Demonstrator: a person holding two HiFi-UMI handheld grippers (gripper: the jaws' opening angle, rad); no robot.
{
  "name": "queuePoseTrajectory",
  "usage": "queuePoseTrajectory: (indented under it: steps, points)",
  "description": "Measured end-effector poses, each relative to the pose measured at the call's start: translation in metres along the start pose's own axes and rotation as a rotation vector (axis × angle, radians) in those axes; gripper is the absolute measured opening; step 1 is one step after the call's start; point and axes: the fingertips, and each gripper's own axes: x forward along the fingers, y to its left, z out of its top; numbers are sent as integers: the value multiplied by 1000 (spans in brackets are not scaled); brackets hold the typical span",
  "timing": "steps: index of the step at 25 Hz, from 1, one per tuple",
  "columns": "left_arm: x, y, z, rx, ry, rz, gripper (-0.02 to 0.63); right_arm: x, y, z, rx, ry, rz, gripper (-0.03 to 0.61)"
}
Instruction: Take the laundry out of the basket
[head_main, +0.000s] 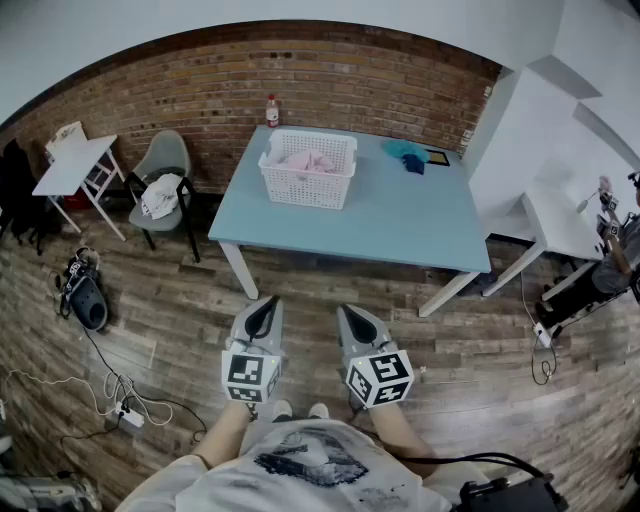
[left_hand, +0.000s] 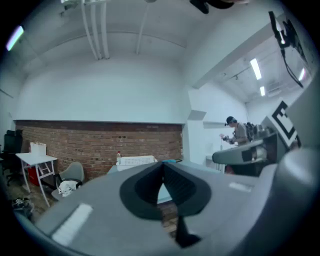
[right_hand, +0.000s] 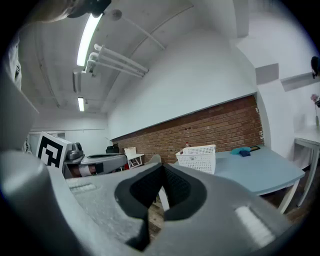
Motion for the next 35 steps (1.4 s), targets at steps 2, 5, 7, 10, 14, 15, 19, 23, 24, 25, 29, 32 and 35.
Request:
queuePoseTrajectory:
  steps: [2,5,7,10,14,15,19,23,24,25,29,32,35]
  points:
    - [1,-6,0,0,4,4,-8,-5,-4,0,0,1,2,-3]
    - [3,-12,0,-2,10,7,-8,-9,-9,2,-6,-8,2,-3]
    - [6,-13,-1,-3,14,8,-8,-9,-12,5,-2,-20,2,-3]
    - [11,-14,-4,-1,20,10,-8,-9,-19,5,9,-28,8,-3]
    - [17,-17,-6,-2,21,20,-8,-11,-29,2,13,-15,14,-3]
    - [20,-18,-6,-2,21,21,-8,-10,-33,0,16,-9,15,-3]
    - [30,-18,-7,6,28,26,-8,-1,-44,-3,50,6,24,-3]
    - [45,-10,-9,10,27,29,-8,13,-52,-6,55,7,31,-3]
    - [50,-8,-10,10,26,29,-8,17,-55,-6,57,9,33,-3]
    - [55,-5,-10,10,24,29,-8,22,-58,-7,60,14,33,-3]
    - [78,4,-14,7,24,23,-8,41,-74,-12,72,27,21,-3]
    - [103,19,-20,1,20,16,-8,66,-86,-13,72,27,14,-3]
    - [131,39,-29,-9,29,2,-8,100,-99,-15,82,33,3,-3]
